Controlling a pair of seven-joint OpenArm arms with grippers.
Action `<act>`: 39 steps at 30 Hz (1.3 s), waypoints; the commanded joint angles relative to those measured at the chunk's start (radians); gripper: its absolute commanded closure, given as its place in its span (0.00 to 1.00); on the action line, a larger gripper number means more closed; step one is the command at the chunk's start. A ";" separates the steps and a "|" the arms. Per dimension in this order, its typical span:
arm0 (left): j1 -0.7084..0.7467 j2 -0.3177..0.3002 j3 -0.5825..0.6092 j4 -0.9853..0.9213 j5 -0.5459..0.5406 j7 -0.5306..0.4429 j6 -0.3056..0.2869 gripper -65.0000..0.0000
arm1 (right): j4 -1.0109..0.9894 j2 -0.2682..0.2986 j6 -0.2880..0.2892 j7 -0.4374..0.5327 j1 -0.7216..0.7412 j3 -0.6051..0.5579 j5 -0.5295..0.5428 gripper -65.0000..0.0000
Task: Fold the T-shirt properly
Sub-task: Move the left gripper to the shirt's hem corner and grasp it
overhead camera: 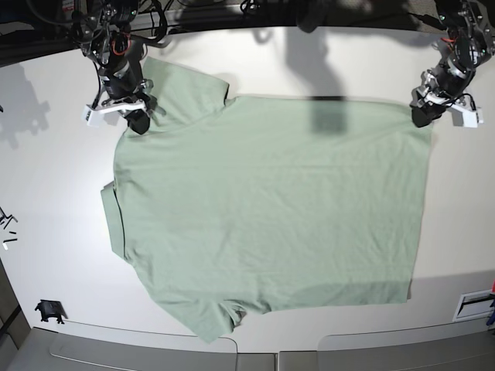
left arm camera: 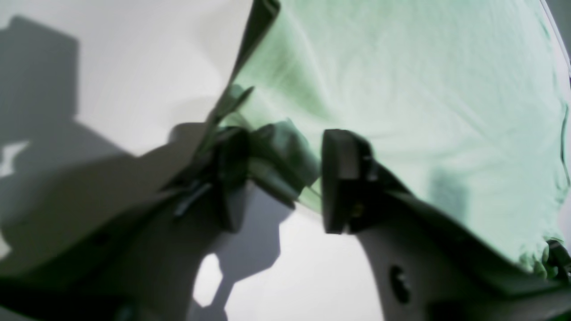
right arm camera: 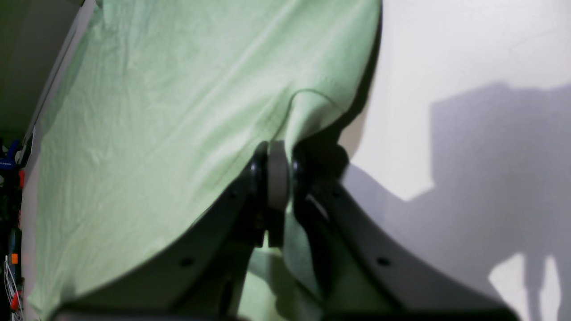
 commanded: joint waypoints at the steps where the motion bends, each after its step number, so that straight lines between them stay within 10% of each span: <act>1: 0.000 -0.014 -0.004 0.011 0.009 0.003 0.008 0.71 | 0.008 0.006 0.005 -0.007 0.002 0.003 0.014 1.00; 11: 0.000 -0.020 -0.077 0.047 -0.027 0.003 -0.129 0.65 | 0.008 0.006 0.005 -0.010 0.002 0.003 -0.013 1.00; 17: 0.001 -0.040 -0.107 0.069 0.015 -0.026 -0.124 0.48 | 0.008 0.006 0.005 -0.009 0.003 0.003 -0.012 1.00; 28: 0.000 -0.042 -0.097 -0.058 0.033 -0.031 -0.083 0.46 | 0.008 0.006 0.005 -0.009 0.002 0.003 -0.011 1.00; 39: 0.000 -0.039 -0.053 -0.118 -0.097 0.200 -0.152 0.44 | 0.008 0.006 0.005 -0.009 0.003 0.003 -0.008 1.00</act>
